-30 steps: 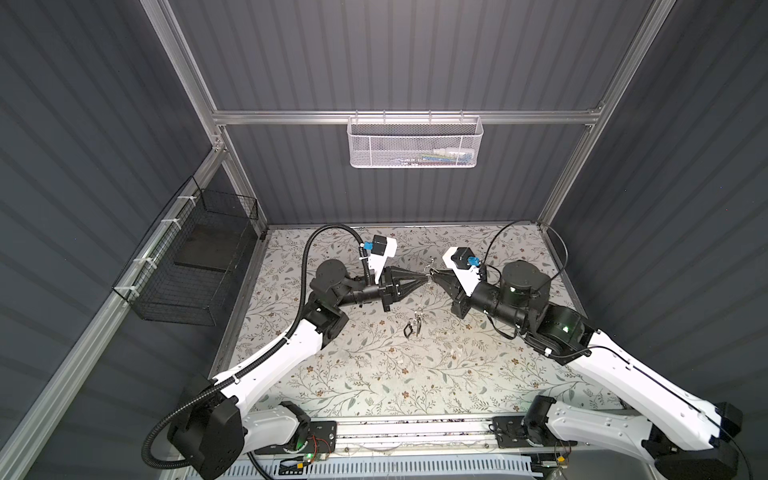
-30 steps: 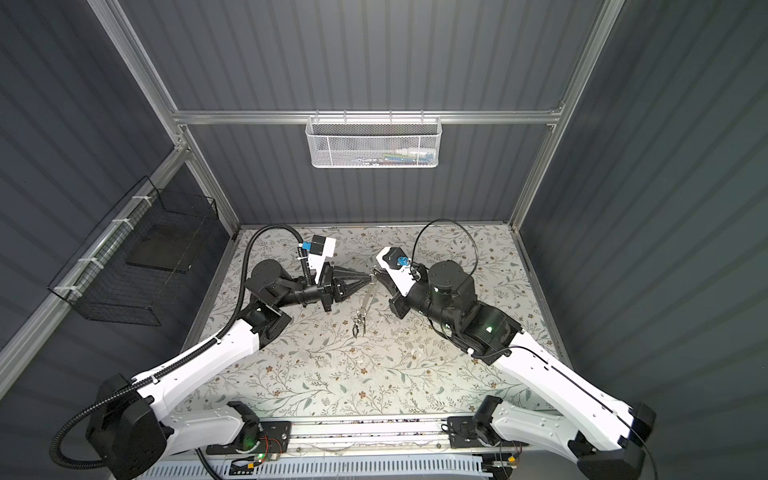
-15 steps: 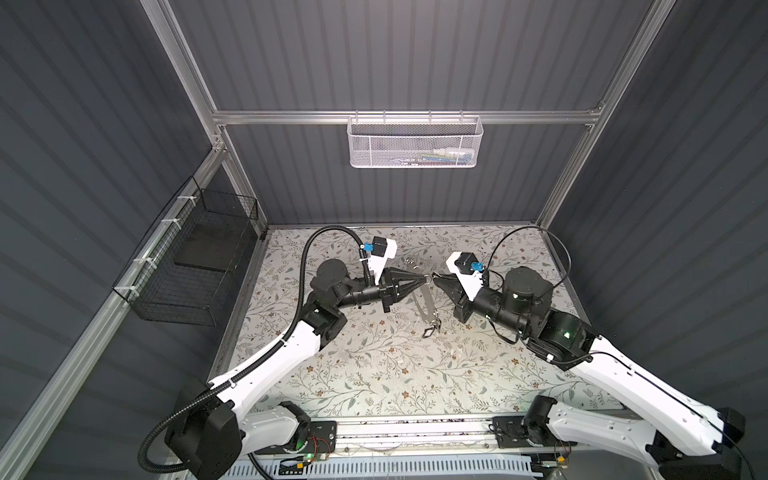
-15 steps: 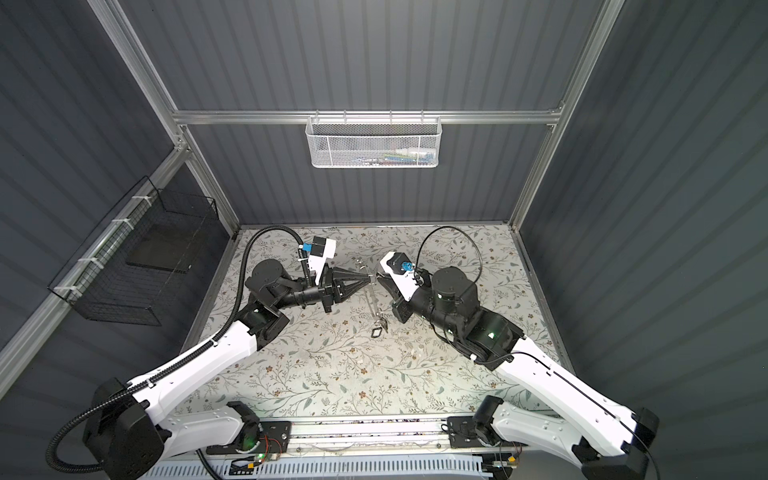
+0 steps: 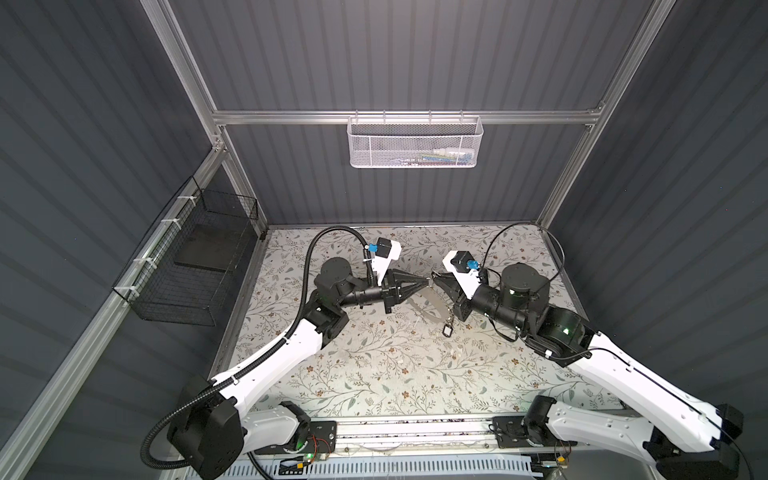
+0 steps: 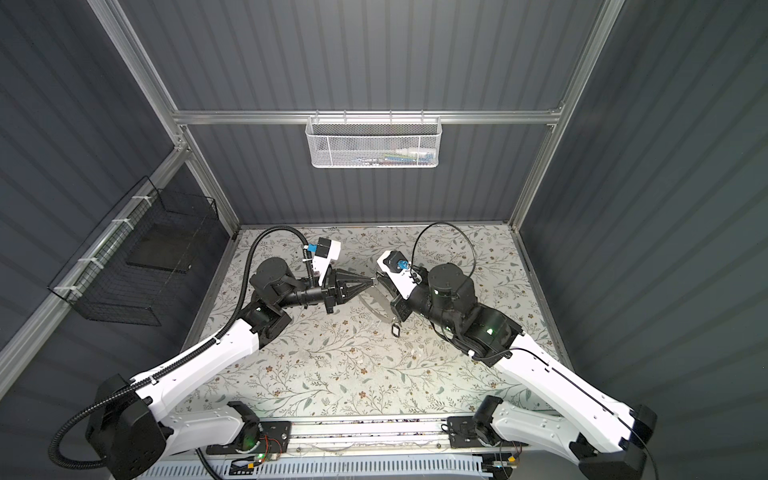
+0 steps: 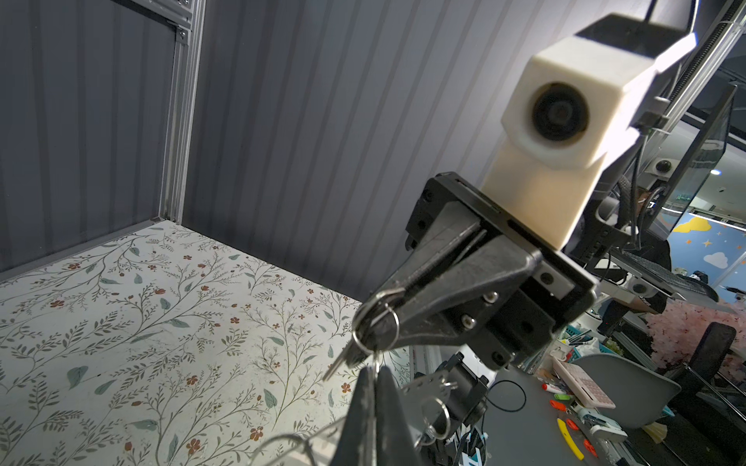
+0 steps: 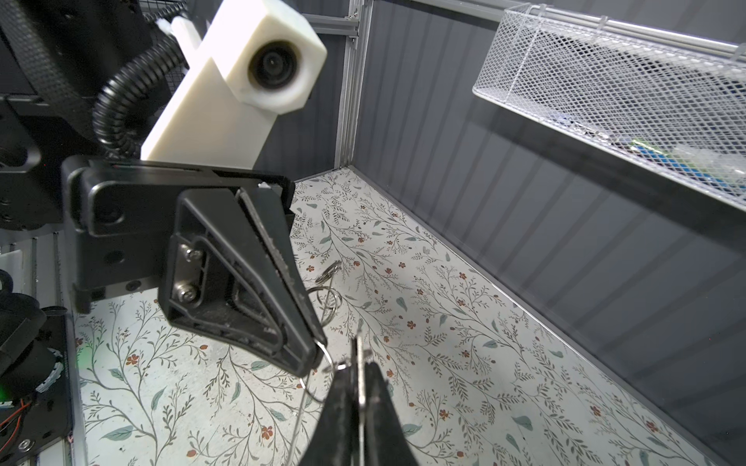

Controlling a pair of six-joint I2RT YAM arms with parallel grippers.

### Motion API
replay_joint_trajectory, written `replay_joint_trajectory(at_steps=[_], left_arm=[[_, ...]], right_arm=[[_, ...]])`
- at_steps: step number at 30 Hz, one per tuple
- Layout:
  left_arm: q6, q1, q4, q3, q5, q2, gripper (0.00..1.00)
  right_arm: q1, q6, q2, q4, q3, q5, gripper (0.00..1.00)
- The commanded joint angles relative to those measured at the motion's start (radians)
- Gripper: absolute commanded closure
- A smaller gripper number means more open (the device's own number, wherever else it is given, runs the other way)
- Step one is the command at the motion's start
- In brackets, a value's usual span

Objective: Put the keys on the keyring

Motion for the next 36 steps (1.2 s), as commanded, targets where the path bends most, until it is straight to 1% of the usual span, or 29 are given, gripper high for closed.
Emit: replay_joint_trajectory(at_steps=[1, 2, 3, 4, 6, 7, 8, 9, 11, 12, 14, 17, 21, 24, 26, 33, 35, 36], left_arm=[[0.023, -0.003, -0.015, 0.022, 0.008, -0.024, 1.0], [0.024, -0.003, -0.017, 0.024, 0.005, -0.026, 0.97], [0.024, -0.003, -0.023, 0.025, 0.002, -0.029, 0.84], [0.024, -0.003, -0.029, 0.026, -0.001, -0.03, 0.8], [0.029, -0.003, -0.035, 0.029, -0.007, -0.034, 0.77], [0.029, -0.002, -0.038, 0.027, -0.013, -0.037, 0.71], [0.03, -0.003, -0.04, 0.026, -0.021, -0.038, 0.61], [0.031, -0.002, -0.043, 0.025, -0.031, -0.042, 0.58], [0.037, -0.002, -0.045, 0.021, -0.041, -0.048, 0.57], [0.041, -0.002, -0.051, 0.02, -0.049, -0.053, 0.52], [0.051, -0.002, -0.068, 0.019, -0.077, -0.061, 0.37], [0.077, -0.002, -0.109, 0.019, -0.148, -0.085, 0.25], [0.095, -0.002, -0.126, 0.008, -0.203, -0.112, 0.1], [0.103, -0.002, -0.154, 0.01, -0.249, -0.125, 0.04], [0.104, -0.002, -0.158, 0.007, -0.268, -0.134, 0.01], [0.115, -0.001, -0.172, 0.003, -0.293, -0.147, 0.0], [0.12, 0.0, -0.179, 0.003, -0.298, -0.151, 0.0], [0.122, 0.0, -0.18, 0.0, -0.306, -0.155, 0.0]], right_arm=[[-0.005, -0.007, -0.001, 0.018, 0.041, 0.001, 0.92], [-0.005, -0.006, -0.001, 0.018, 0.041, 0.001, 0.92], [-0.005, -0.006, 0.0, 0.017, 0.041, 0.001, 0.92], [-0.005, -0.006, 0.0, 0.017, 0.04, -0.001, 0.92], [-0.005, -0.003, 0.0, 0.017, 0.04, -0.002, 0.92], [-0.005, -0.001, 0.001, 0.017, 0.039, -0.005, 0.92], [-0.005, -0.001, 0.001, 0.018, 0.039, -0.006, 0.92], [-0.005, -0.002, 0.001, 0.017, 0.039, -0.007, 0.92], [-0.005, -0.002, 0.002, 0.013, 0.042, -0.006, 0.92], [-0.005, -0.002, 0.003, 0.012, 0.043, -0.004, 0.92], [-0.005, -0.001, 0.005, 0.005, 0.048, 0.004, 0.92], [-0.005, 0.0, 0.015, -0.014, 0.058, 0.024, 0.92], [-0.005, 0.002, 0.03, -0.032, 0.065, 0.064, 0.92], [-0.005, 0.009, 0.05, -0.056, 0.083, 0.111, 0.92], [-0.005, 0.015, 0.062, -0.064, 0.095, 0.146, 0.9], [-0.005, 0.038, 0.109, -0.128, 0.152, 0.256, 0.92], [-0.005, 0.039, 0.148, -0.129, 0.163, 0.276, 0.92], [-0.005, 0.043, 0.16, -0.161, 0.173, 0.288, 0.92]])
